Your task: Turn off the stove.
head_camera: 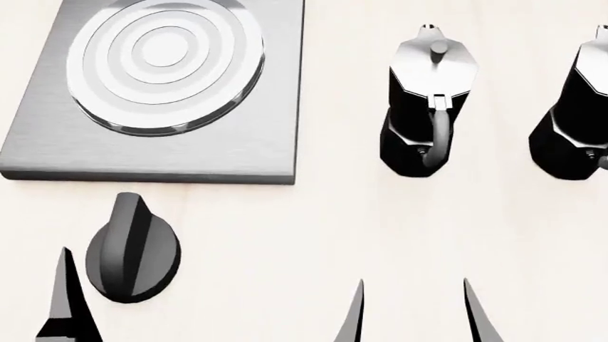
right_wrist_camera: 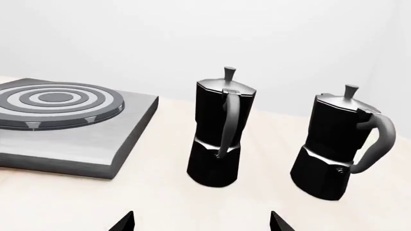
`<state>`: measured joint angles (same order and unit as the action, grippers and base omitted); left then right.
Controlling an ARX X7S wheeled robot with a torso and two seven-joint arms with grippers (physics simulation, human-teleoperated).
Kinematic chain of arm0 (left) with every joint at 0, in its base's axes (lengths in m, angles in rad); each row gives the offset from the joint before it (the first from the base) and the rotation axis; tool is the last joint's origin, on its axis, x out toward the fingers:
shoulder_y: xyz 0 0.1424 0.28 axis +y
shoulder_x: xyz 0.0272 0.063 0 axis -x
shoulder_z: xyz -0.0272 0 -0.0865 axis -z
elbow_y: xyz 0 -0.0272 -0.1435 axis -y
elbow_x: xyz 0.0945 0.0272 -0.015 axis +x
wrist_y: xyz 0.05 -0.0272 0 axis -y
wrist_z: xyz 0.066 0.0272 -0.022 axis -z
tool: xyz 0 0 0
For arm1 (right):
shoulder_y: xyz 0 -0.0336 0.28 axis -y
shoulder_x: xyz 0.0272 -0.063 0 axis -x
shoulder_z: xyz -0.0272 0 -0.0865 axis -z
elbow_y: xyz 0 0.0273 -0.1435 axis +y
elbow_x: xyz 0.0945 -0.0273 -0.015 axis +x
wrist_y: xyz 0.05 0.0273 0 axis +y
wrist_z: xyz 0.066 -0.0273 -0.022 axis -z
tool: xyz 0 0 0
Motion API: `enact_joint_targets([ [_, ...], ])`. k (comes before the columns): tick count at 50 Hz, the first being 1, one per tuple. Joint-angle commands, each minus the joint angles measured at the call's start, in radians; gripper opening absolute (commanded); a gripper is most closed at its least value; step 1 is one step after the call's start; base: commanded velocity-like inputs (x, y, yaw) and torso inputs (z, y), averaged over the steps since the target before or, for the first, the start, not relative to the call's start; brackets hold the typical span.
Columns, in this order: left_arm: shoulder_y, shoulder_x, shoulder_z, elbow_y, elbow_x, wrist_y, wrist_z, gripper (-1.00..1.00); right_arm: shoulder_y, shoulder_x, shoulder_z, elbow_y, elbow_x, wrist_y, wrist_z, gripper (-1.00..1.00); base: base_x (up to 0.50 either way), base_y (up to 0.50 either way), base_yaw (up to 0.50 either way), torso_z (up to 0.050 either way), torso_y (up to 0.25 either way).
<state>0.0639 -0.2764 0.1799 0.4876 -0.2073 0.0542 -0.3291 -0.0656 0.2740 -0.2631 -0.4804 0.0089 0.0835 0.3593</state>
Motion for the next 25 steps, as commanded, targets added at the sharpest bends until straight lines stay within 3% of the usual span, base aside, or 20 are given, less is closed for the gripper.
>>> enact_joint_targets([
  [1,-0.027,-0.005,0.038,0.131,-0.037,-0.103,-0.009,1.00,0.002,0.004,-0.002,0.005,0.006,-0.001,0.003,1.00,0.00,0.00,0.00,0.000,0.000],
  [13,-0.096,0.007,0.080,0.176,-0.046,-0.178,-0.026,1.00,0.003,0.007,-0.006,0.006,0.014,0.000,0.006,1.00,0.00,0.00,0.00,0.000,0.000],
  [25,-0.151,0.014,0.144,0.106,0.017,-0.171,-0.015,1.00,0.003,0.012,-0.010,0.005,0.020,-0.001,0.009,1.00,0.00,0.00,0.00,0.000,0.000],
])
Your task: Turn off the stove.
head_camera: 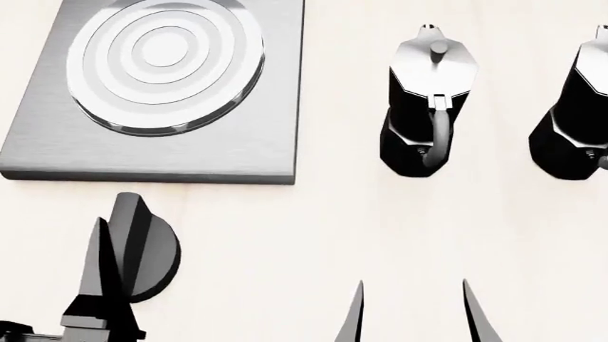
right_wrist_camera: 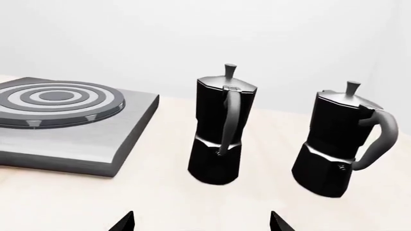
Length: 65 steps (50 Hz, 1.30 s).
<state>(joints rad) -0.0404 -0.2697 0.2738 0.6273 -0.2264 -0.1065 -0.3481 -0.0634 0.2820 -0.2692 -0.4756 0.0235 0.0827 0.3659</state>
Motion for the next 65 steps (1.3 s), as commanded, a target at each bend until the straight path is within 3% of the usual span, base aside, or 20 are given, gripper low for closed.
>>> enact_joint_targets([
  [1,-0.051,0.009,0.055,-0.048,0.044,-0.004,0.005,1.00,0.001,0.004,-0.004,0.001,0.005,0.000,0.002,1.00,0.00,0.00,0.00,0.000,0.000],
  [25,-0.144,0.032,0.114,-0.275,0.145,0.037,-0.005,1.00,0.007,0.010,-0.010,0.009,0.019,0.000,0.006,1.00,0.00,0.00,0.00,0.000,0.000],
  [65,-0.182,0.032,0.106,-0.386,0.139,0.070,-0.040,1.00,0.016,0.028,-0.012,0.008,0.034,0.006,0.016,1.00,0.00,0.00,0.00,0.000,0.000],
])
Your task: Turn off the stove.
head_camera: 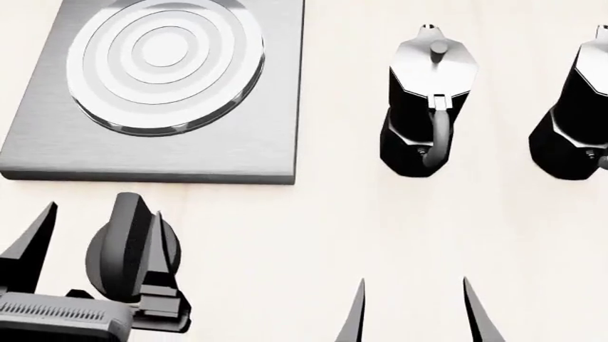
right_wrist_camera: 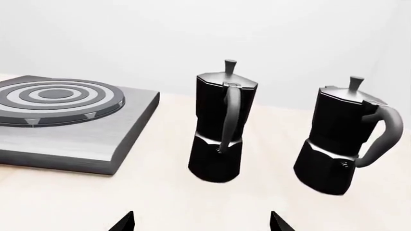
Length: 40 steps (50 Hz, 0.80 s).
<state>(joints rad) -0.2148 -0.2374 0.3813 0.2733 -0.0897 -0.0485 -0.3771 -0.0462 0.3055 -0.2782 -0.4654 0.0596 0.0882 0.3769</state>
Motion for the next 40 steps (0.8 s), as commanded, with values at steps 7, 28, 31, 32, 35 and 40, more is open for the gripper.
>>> enact_joint_targets([
  [7,-0.007,-0.004,0.001,-0.056,0.010,0.017,-0.019,1.00,-0.003,0.006,-0.008,0.001,-0.002,-0.004,0.006,1.00,0.00,0.00,0.00,0.000,0.000],
  [28,-0.024,-0.007,0.005,-0.107,0.012,0.032,-0.032,1.00,0.002,0.009,-0.018,0.010,0.004,-0.005,0.009,1.00,0.00,0.00,0.00,0.000,0.000],
  [31,-0.028,-0.006,0.005,-0.118,0.012,0.038,-0.034,1.00,0.004,0.010,-0.019,0.012,0.005,-0.007,0.009,1.00,0.00,0.00,0.00,0.000,0.000],
  [32,-0.029,-0.006,0.005,-0.122,0.012,0.040,-0.035,1.00,0.004,0.010,-0.019,0.012,0.004,-0.007,0.010,1.00,0.00,0.00,0.00,0.000,0.000],
  [35,-0.032,-0.005,0.005,-0.130,0.011,0.043,-0.037,1.00,0.005,0.011,-0.020,0.014,0.006,-0.008,0.010,1.00,0.00,0.00,0.00,0.000,0.000],
  [40,-0.037,-0.005,0.007,-0.147,0.015,0.049,-0.042,1.00,0.005,0.012,-0.022,0.015,0.006,-0.008,0.012,1.00,0.00,0.00,0.00,0.000,0.000],
])
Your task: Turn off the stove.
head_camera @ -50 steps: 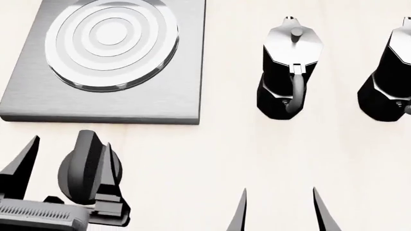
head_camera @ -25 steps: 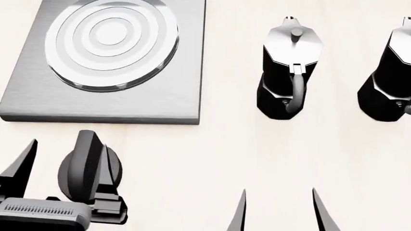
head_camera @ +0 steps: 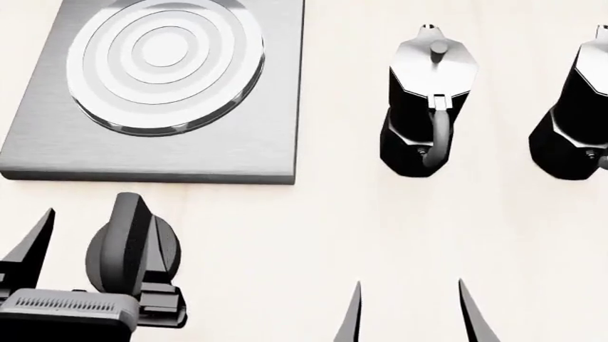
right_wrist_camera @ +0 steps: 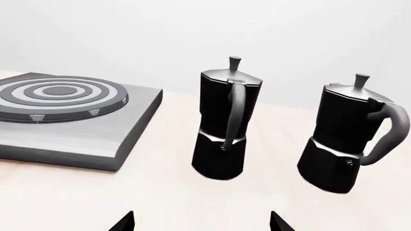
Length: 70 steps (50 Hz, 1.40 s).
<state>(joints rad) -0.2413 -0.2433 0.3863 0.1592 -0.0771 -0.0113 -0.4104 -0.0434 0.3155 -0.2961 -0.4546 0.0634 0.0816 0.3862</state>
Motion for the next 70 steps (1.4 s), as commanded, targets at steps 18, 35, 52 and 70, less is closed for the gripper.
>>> enact_joint_targets([
  [18,-0.018,0.000,0.012,-0.075,0.010,0.028,-0.020,1.00,0.002,0.008,-0.008,0.003,0.006,-0.003,0.008,1.00,0.00,0.00,0.00,0.000,0.000],
  [35,-0.032,0.003,0.012,-0.120,0.013,0.047,-0.035,1.00,0.003,0.012,-0.012,0.004,0.009,-0.004,0.012,1.00,0.00,0.00,0.00,0.000,0.000],
  [52,-0.056,0.009,0.017,-0.182,0.016,0.071,-0.043,1.00,0.004,0.016,-0.017,0.008,0.013,-0.008,0.015,1.00,0.00,0.00,0.00,0.000,0.000],
  [70,-0.067,0.011,0.023,-0.220,0.022,0.083,-0.056,1.00,0.003,0.021,-0.021,0.005,0.015,-0.008,0.021,1.00,0.00,0.00,0.00,0.000,0.000],
])
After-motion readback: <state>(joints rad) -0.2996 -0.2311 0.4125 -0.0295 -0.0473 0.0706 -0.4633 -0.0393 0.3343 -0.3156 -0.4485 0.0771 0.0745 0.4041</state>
